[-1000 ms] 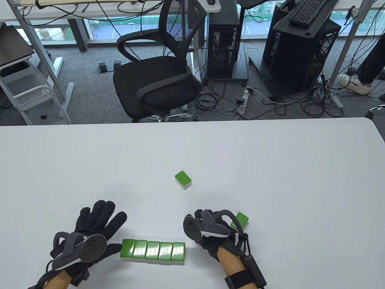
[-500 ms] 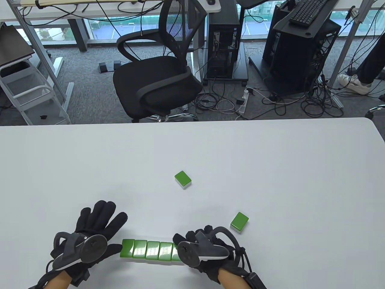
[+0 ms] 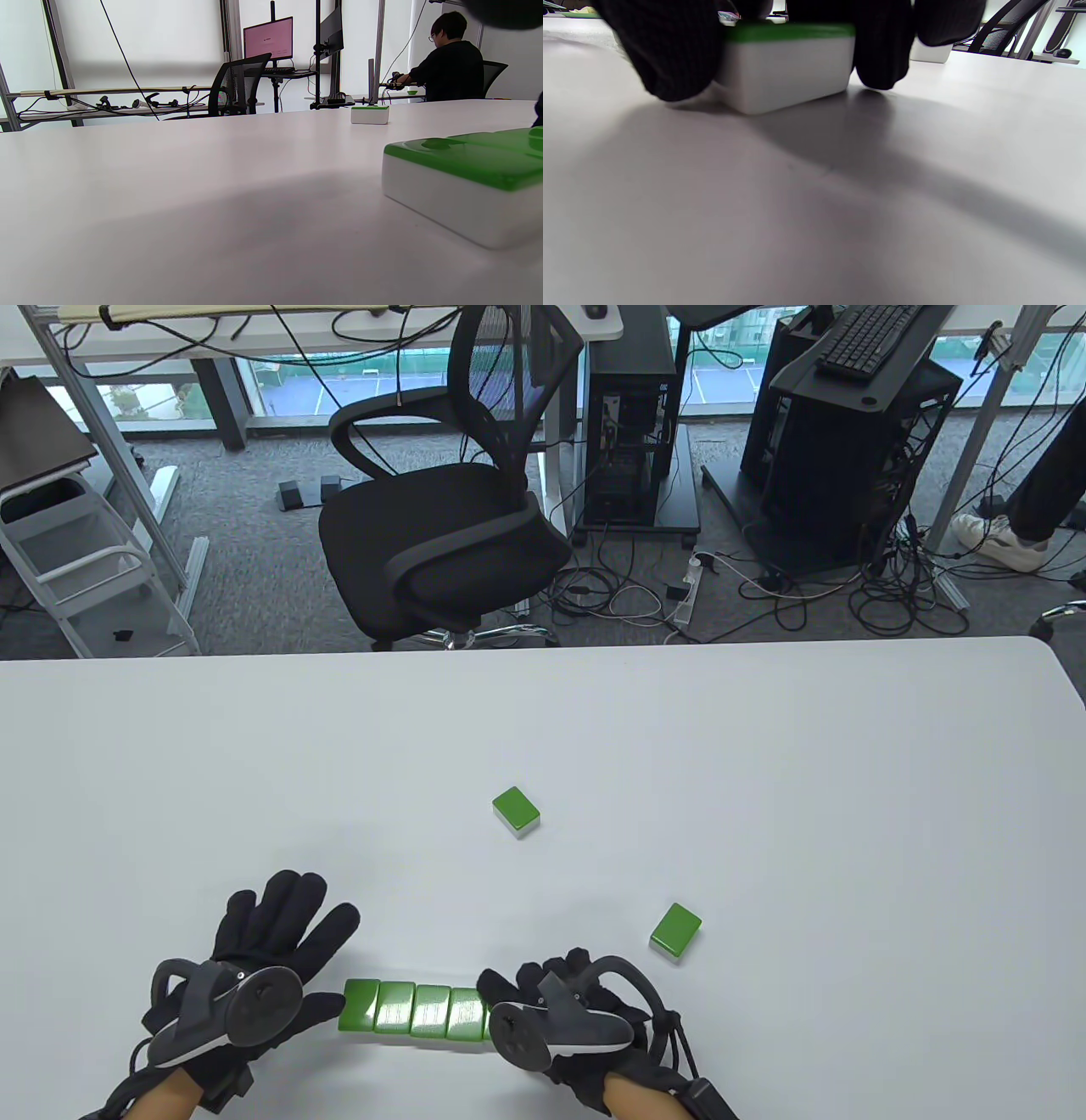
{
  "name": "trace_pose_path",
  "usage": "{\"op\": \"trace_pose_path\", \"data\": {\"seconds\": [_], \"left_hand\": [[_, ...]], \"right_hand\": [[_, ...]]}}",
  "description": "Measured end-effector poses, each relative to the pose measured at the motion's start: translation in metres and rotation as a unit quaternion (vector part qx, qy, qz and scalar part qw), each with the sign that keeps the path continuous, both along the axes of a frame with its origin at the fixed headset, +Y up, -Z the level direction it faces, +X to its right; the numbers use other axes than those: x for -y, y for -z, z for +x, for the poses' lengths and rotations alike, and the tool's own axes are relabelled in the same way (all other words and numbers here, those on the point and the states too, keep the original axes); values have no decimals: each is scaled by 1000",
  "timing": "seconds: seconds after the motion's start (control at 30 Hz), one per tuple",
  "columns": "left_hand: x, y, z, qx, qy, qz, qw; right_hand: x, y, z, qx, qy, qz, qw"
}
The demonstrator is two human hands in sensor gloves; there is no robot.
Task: Flip mahjong tiles upright in a row
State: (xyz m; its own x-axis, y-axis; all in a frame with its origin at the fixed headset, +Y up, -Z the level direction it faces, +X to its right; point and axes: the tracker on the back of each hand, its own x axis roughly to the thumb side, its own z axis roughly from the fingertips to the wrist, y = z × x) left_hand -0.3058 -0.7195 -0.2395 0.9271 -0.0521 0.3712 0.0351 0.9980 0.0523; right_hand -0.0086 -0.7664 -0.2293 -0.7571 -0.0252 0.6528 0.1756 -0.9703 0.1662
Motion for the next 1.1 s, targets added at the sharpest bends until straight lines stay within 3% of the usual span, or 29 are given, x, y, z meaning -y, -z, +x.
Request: {"op": "trace_pose_path", "data": {"seconds": [0.13,0.27,0.4,0.53,0.83,1.1], "left_hand": [[1,0,0,-1,1,-5,1000],[2,1,0,-3,1,-10,1000],[2,1,-1,-3,1,-13,1000],[2,2,-1,-6,2,-18,1000],[1,4,-5,-13,-4,-26,1000],[1,6,-6,-20,-6,-35,999]], "right_hand": [[0,1,1,2,-2,-15,1000],[-4,8,0,-1,-3,-78,997],[-18,25,-3,-5,23,-99,995],[-31,56,-7,33,37,-107,993],[-30,139,-13,161,9,-46,986],[-7,168,-21,194,-21,-26,981]]}}
